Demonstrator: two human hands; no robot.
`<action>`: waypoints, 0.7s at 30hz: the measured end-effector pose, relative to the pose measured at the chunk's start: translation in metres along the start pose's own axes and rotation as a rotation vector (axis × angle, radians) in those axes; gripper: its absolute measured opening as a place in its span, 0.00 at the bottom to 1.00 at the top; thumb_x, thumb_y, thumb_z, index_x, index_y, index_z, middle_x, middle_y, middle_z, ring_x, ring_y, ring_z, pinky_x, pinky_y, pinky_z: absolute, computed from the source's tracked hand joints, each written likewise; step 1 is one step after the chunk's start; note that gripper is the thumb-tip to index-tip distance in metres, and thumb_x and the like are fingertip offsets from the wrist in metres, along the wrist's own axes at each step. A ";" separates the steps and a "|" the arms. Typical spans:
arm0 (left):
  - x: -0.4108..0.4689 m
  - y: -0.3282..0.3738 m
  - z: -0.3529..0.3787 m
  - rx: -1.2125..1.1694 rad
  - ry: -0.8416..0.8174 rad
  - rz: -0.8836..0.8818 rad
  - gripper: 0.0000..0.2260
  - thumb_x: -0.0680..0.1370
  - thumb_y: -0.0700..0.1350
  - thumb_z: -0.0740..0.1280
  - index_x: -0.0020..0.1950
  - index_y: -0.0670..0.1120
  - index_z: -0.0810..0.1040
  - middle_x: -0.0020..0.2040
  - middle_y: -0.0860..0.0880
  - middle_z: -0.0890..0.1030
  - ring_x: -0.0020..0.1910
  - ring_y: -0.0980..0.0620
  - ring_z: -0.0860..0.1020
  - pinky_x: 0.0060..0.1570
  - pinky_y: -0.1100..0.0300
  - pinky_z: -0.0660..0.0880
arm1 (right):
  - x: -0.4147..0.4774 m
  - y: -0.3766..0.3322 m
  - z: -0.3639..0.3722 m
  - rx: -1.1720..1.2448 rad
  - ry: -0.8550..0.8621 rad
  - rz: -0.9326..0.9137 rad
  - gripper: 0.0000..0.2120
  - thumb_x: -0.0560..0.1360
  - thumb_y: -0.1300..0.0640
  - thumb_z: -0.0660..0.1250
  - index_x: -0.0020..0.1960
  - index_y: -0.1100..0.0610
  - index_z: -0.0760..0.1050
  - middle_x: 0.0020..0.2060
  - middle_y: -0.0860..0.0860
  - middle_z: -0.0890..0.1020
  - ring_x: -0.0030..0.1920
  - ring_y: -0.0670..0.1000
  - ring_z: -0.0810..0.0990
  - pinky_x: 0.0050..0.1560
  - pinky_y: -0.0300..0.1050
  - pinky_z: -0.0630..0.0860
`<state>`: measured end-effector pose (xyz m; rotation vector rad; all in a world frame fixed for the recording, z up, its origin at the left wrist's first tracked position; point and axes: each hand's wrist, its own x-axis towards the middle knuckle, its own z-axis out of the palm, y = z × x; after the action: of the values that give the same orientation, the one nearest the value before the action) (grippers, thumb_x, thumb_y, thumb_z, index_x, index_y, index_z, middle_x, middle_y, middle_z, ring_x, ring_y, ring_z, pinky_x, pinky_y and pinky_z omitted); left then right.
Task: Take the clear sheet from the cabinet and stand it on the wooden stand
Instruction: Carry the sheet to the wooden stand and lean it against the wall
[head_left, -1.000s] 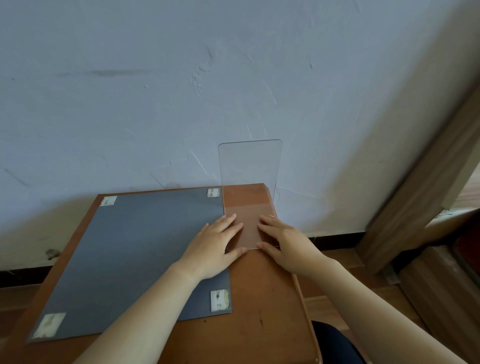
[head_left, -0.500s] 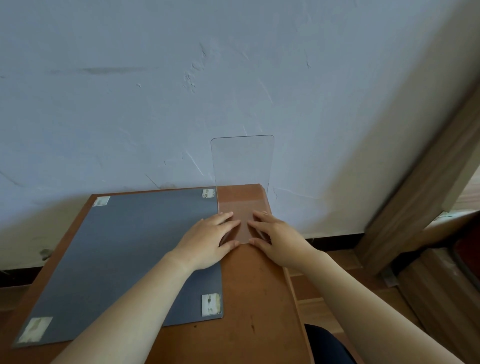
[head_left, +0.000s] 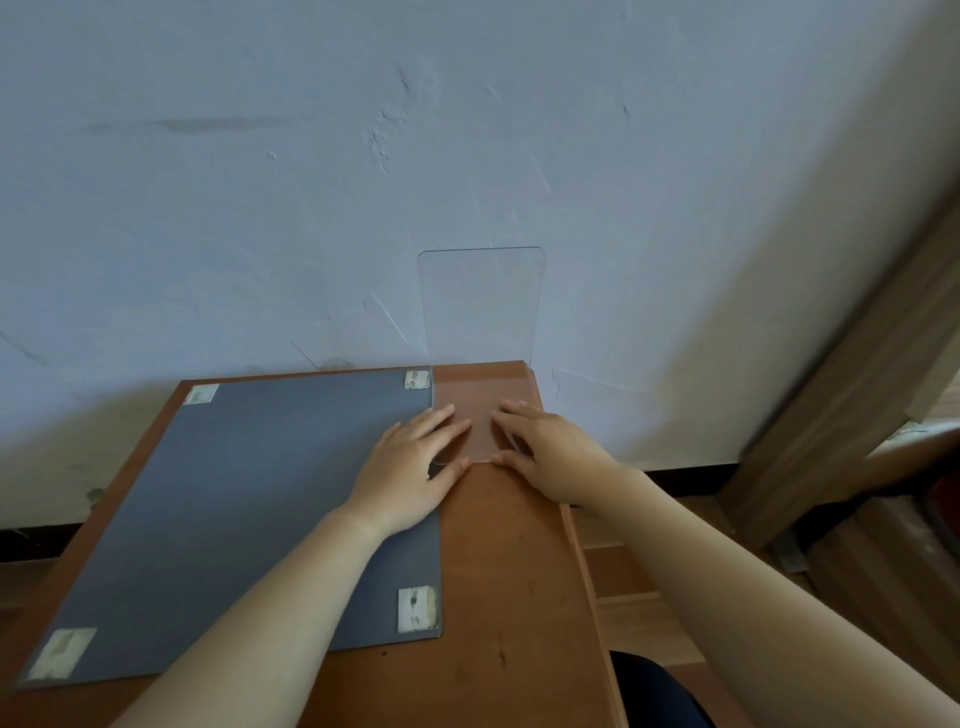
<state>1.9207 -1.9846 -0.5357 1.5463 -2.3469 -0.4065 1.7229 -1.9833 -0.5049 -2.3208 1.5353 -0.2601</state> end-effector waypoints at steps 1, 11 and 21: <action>0.001 0.001 -0.001 0.005 -0.021 0.003 0.22 0.78 0.58 0.56 0.72 0.58 0.61 0.75 0.57 0.56 0.74 0.56 0.52 0.72 0.51 0.50 | 0.001 0.001 -0.001 -0.004 -0.004 0.001 0.26 0.78 0.48 0.59 0.73 0.53 0.57 0.74 0.51 0.58 0.73 0.52 0.56 0.69 0.45 0.57; 0.024 0.019 -0.009 0.088 -0.068 0.041 0.23 0.79 0.53 0.56 0.74 0.52 0.59 0.76 0.52 0.57 0.74 0.53 0.53 0.72 0.51 0.54 | 0.007 0.002 -0.007 -0.044 0.012 -0.016 0.23 0.78 0.50 0.58 0.70 0.58 0.62 0.74 0.54 0.57 0.73 0.53 0.55 0.68 0.47 0.58; 0.023 0.014 -0.015 0.161 -0.091 0.010 0.23 0.78 0.57 0.56 0.73 0.52 0.61 0.75 0.53 0.59 0.73 0.53 0.57 0.68 0.55 0.62 | 0.017 0.004 -0.005 -0.049 -0.023 -0.027 0.23 0.78 0.49 0.58 0.70 0.57 0.63 0.73 0.53 0.60 0.72 0.53 0.58 0.68 0.47 0.59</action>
<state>1.9061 -2.0016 -0.5148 1.6178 -2.5100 -0.2978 1.7246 -2.0011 -0.5021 -2.3758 1.5163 -0.2037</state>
